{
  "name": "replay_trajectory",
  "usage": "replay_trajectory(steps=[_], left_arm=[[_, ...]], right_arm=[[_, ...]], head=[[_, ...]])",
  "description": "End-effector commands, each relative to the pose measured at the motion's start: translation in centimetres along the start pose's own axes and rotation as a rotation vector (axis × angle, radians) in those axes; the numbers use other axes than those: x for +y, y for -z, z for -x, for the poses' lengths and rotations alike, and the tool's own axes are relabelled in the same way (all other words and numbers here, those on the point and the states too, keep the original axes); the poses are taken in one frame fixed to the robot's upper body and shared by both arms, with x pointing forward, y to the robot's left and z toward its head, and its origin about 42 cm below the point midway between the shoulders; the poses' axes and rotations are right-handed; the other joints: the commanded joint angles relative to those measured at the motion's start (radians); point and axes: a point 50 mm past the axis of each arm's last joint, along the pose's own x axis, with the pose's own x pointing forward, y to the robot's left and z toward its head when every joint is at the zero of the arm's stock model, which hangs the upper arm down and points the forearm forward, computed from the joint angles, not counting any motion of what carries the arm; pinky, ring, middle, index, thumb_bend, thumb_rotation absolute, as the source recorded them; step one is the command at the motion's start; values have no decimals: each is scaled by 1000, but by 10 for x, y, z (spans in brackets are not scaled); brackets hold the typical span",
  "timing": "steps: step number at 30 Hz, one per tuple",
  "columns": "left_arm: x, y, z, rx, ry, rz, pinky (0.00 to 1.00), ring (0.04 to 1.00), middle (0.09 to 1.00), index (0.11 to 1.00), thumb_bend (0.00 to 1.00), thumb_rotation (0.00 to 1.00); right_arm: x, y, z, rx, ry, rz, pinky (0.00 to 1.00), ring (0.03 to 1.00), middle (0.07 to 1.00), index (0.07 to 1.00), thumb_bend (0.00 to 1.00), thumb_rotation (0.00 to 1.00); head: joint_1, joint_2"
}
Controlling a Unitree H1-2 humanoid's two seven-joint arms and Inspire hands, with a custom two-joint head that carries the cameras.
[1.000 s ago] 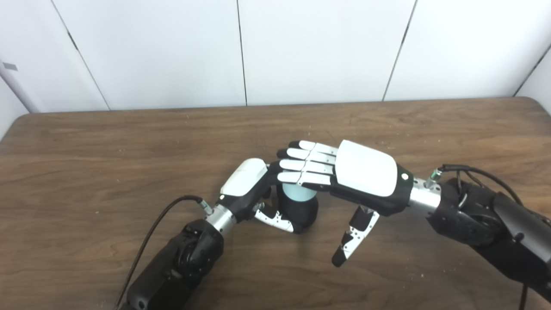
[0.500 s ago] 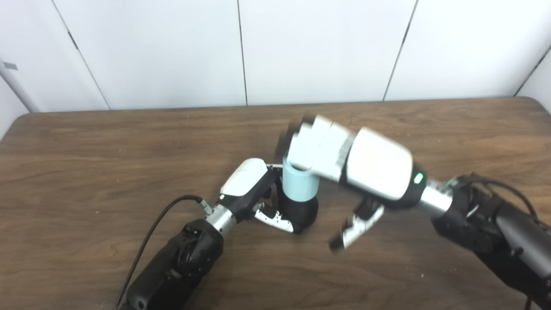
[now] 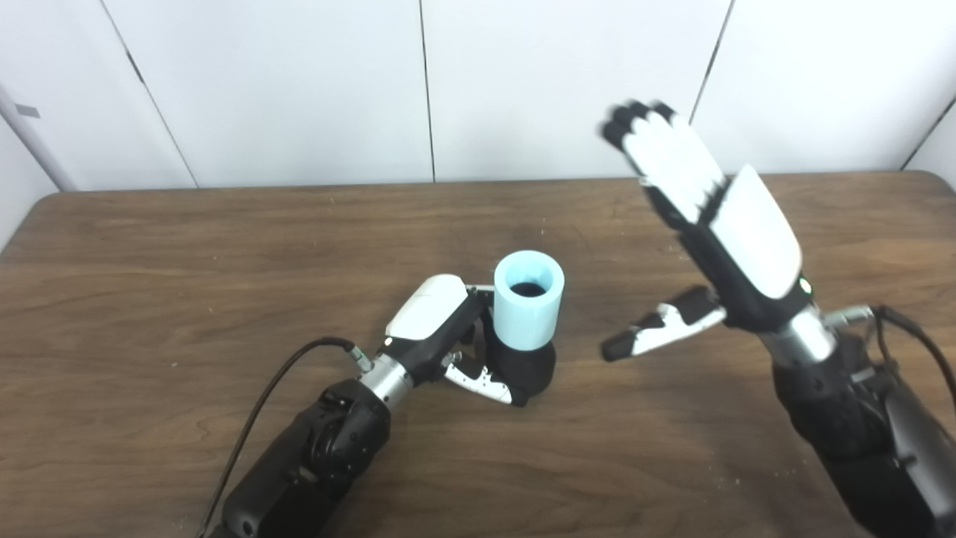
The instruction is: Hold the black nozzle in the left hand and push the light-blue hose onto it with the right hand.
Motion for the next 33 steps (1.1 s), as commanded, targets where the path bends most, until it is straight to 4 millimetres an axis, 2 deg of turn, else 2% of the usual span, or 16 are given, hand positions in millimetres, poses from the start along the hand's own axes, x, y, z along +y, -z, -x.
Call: replay_trajectory(steps=[1, 5, 8, 9, 11, 13, 18, 21, 24, 28, 33], left_arm=[[-33, 36, 31, 194, 211, -59, 410, 398, 449, 487, 518, 78], [-26, 35, 33, 166, 194, -57, 408, 428, 492, 490, 518, 78], [-20, 34, 35, 123, 177, -84, 486, 570, 620, 497, 519, 82], [-18, 33, 36, 94, 165, -109, 556, 635, 678, 597, 676, 167], [-13, 33, 37, 23, 129, -160, 687, 720, 742, 705, 823, 258], [-10, 33, 36, -43, 87, -193, 728, 747, 750, 736, 864, 292], [-8, 32, 35, -131, -2, -180, 799, 807, 803, 787, 906, 338], [-6, 30, 35, -141, -20, -140, 908, 883, 887, 859, 918, 385], [-4, 29, 35, -148, -30, -129, 984, 967, 964, 933, 939, 446], [4, 30, 35, -172, -80, -88, 1000, 998, 998, 990, 981, 501], [20, 33, 36, -188, -162, -62, 1000, 1000, 1000, 1000, 1000, 555]], right_arm=[[0, -3, 1, 28, 64, -85, 1000, 1000, 1000, 1000, 844, 715], [24, -7, 34, 166, 52, -233, 1000, 1000, 1000, 1000, 826, 661], [36, -11, 50, 245, 37, -296, 1000, 1000, 1000, 1000, 817, 642], [39, -12, 54, 276, 29, -318, 1000, 1000, 1000, 1000, 813, 632], [42, -14, 58, 327, 17, -358, 1000, 1000, 1000, 1000, 817, 625], [44, -12, 60, 360, 17, -389, 1000, 1000, 1000, 1000, 817, 634], [52, -7, 66, 397, 36, -418, 999, 1000, 1000, 1000, 735, 711], [56, -5, 68, 419, 39, -421, 986, 1000, 1000, 1000, 712, 776], [57, -5, 68, 426, 38, -427, 990, 1000, 1000, 1000, 707, 793], [59, -6, 69, 431, 30, -430, 1000, 1000, 1000, 1000, 706, 796], [61, -7, 69, 436, 23, -442, 1000, 1000, 1000, 1000, 708, 797]], head=[[1, 1], [4, 2], [-8, -1], [-5, -3], [2, -3], [4, -3], [-1, -4], [-1, -4], [5, -4], [7, -4], [12, -5]])
